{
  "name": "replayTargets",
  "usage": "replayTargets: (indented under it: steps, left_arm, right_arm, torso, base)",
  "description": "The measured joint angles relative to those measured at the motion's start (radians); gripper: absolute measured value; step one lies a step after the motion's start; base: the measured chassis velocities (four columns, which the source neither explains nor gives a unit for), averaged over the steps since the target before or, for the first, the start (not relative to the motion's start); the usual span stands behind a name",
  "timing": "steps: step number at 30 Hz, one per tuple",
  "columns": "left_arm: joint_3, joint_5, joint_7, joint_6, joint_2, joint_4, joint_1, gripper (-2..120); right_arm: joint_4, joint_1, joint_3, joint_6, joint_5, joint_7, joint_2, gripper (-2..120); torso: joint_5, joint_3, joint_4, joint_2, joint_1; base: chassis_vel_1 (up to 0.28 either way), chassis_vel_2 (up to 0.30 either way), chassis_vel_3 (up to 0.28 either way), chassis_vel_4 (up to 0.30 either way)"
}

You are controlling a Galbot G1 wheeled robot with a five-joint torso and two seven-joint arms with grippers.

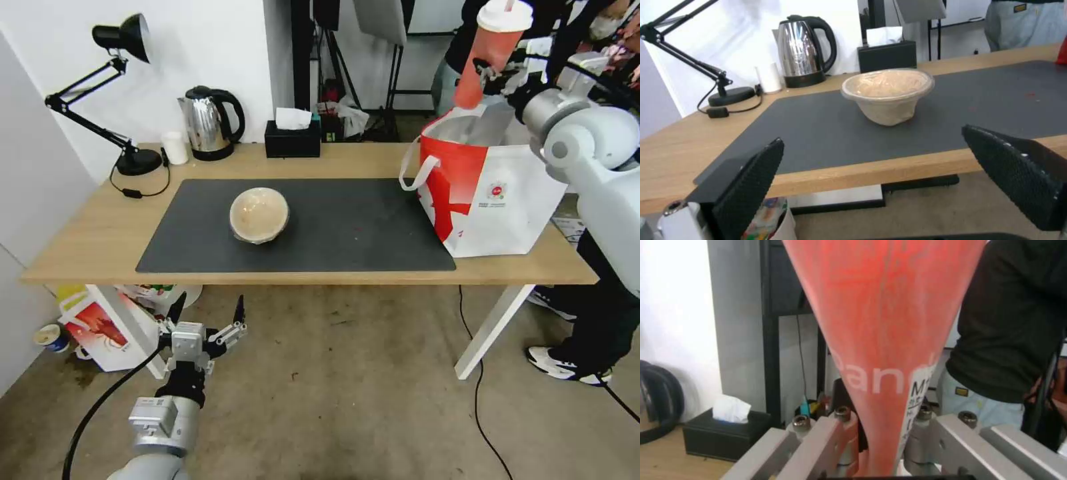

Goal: Pick up the trash from the table and place it into the takeout bag.

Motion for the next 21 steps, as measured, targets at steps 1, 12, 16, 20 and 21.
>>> replayTargets:
  steps: [1,12,16,20,21]
  left_arm:
    - [0.000,0.000,0.000,0.000,0.000,0.000,0.000,100]
    - [0.000,0.000,0.000,0.000,0.000,0.000,0.000,100]
    - [0.000,0.000,0.000,0.000,0.000,0.000,0.000,100]
    - [0.000,0.000,0.000,0.000,0.000,0.000,0.000,100]
    - [0.000,0.000,0.000,0.000,0.000,0.000,0.000,100]
  right_arm:
    - [0.000,-0.008,0.003,0.000,-0.001,-0.002,-0.004,7]
    - [0.003,-0.078,0.037,0.003,-0.023,-0.010,-0.013,7]
    - [-0.004,-0.094,0.041,0.005,-0.042,-0.012,-0.009,7]
    - [-0.029,-0.101,0.041,0.021,-0.066,-0.020,-0.002,7]
    - [-0.041,-0.102,0.041,0.024,-0.073,-0.022,0.000,7]
  torso:
    - [-0.0001,0.000,0.0000,0.000,0.000]
    - [0.0001,0.000,-0.0001,0.000,0.000]
    - [0.0000,0.000,0.0000,0.000,0.000]
    - [0.0000,0.000,0.0001,0.000,0.000]
    - [0.0000,0.000,0.0000,0.000,0.000]
  base:
    - [0.000,0.000,0.000,0.000]
    - [0.000,0.000,0.000,0.000]
    - [0.000,0.000,0.000,0.000]
    - [0.000,0.000,0.000,0.000]
    - [0.000,0.000,0.000,0.000]
